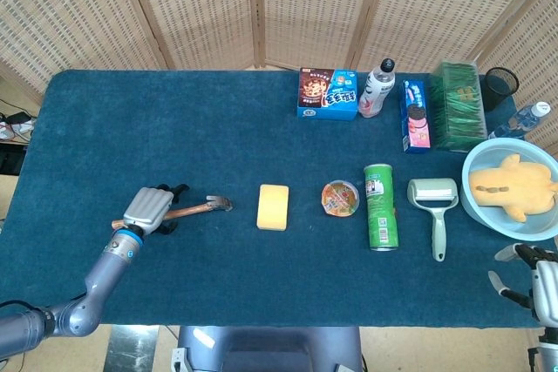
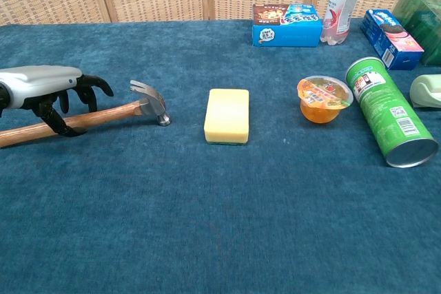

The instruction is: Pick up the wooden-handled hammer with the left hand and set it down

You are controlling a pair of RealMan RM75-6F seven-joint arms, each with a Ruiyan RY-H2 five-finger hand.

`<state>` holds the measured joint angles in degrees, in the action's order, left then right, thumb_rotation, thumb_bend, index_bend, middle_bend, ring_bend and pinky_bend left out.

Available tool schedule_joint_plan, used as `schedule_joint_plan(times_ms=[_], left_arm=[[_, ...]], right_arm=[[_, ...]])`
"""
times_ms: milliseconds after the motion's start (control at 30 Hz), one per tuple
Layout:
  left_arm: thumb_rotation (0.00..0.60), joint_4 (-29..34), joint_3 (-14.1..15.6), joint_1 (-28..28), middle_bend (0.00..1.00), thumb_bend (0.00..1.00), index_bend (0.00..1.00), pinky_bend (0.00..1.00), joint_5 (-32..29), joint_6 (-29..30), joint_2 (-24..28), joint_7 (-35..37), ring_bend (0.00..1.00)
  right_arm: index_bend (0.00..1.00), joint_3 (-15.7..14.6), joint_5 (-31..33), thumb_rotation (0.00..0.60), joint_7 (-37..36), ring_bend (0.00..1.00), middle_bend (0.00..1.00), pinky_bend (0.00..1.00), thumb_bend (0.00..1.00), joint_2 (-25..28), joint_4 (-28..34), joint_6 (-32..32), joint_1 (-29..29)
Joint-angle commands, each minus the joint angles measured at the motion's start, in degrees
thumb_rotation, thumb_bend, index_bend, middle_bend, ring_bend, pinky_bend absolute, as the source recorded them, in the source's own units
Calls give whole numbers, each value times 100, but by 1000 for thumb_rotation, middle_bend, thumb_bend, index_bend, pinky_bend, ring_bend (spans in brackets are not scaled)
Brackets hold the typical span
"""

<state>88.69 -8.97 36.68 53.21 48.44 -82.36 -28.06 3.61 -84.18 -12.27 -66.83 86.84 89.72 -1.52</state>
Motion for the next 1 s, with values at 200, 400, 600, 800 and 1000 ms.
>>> schedule_joint_plan(times_ms=[200, 400, 600, 800, 1000], left_arm=[[600, -180, 94, 146, 338, 425, 157, 350, -80, -165, -46, 139, 225], [600, -278, 203, 272, 343, 586, 256, 396, -150, -519, -58, 432, 276], [600, -106, 246, 430, 457, 754, 432, 535, -323, -1021, 126, 814, 421], [600, 22, -5, 316, 542, 776, 474, 629, -84, -935, 77, 1636, 529], [600, 67, -288, 23, 576, 770, 479, 672, 696, -613, 35, 2790, 561]], right_arm=[[504, -1, 50, 600, 53, 443, 514, 374, 289, 23, 72, 32, -69], [504, -46, 128, 600, 31, 443, 513, 375, 287, 30, 111, -48, -133], [504, -50, 180, 600, -39, 444, 514, 379, 288, 65, 158, -63, -192], [505, -58, 163, 600, -17, 443, 514, 380, 287, 80, 203, 41, -279], [504, -53, 131, 600, -24, 443, 513, 381, 289, 83, 210, 91, -320]])
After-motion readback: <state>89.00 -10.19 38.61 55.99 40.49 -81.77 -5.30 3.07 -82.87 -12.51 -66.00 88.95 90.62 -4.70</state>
